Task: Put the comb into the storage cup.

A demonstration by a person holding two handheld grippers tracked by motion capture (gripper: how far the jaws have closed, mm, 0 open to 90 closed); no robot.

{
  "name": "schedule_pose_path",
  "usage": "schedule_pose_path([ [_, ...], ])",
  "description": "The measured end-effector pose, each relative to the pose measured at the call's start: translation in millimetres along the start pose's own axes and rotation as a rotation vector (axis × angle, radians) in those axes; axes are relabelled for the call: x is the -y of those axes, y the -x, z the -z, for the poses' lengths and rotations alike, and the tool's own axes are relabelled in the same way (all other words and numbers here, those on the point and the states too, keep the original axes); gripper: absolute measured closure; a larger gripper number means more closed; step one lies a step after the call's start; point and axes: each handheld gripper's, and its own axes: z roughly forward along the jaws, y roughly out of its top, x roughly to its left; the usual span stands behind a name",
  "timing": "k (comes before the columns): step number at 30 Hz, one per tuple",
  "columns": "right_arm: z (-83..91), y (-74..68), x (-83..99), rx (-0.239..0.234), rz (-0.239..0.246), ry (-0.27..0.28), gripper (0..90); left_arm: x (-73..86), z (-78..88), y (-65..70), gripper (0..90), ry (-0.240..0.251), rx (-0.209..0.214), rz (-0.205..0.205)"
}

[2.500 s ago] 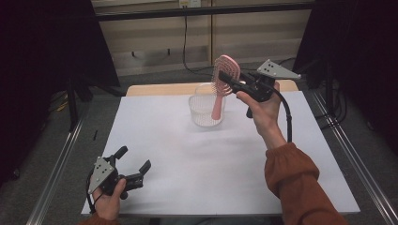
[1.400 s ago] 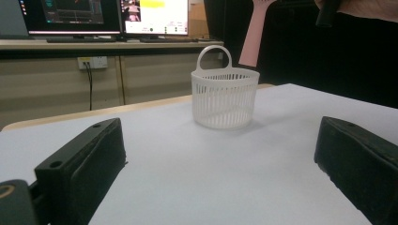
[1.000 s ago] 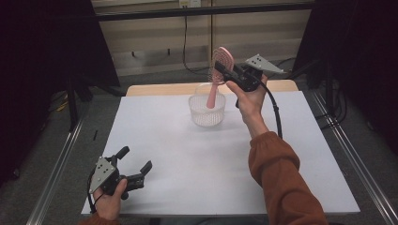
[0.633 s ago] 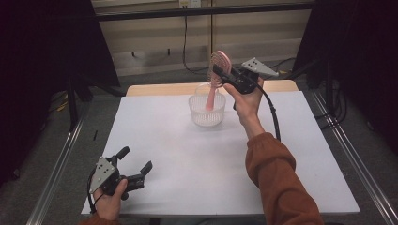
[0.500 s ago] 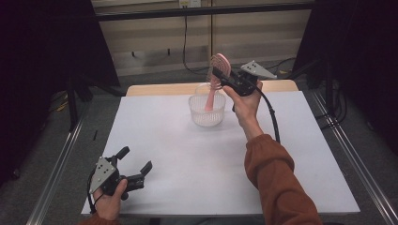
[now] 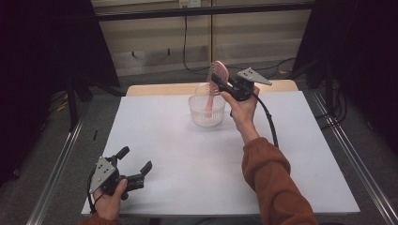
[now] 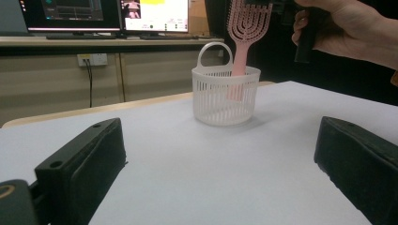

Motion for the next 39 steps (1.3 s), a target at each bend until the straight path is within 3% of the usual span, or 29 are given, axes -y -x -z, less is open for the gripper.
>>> schedule_pose_path([
  [21,-6.3,6.6,30.1,0.035,-0.020,-0.033,64.9,0.4,0.1,-0.7,2.6,-0.001,0.002,0.009],
  [25,-3.9,10.0,32.1,0.038,-0.033,-0.027,64.7,0.5,0.0,-0.3,2.6,-0.009,0.001,-0.010],
  [36,5.3,22.6,33.9,0.089,-0.039,-0.034,62.9,0.8,-1.5,0.4,2.6,-0.014,0.005,-0.013],
  [39,5.7,23.4,33.6,0.100,-0.021,-0.046,62.1,0.8,-1.3,-0.2,2.6,-0.016,0.006,-0.012],
])
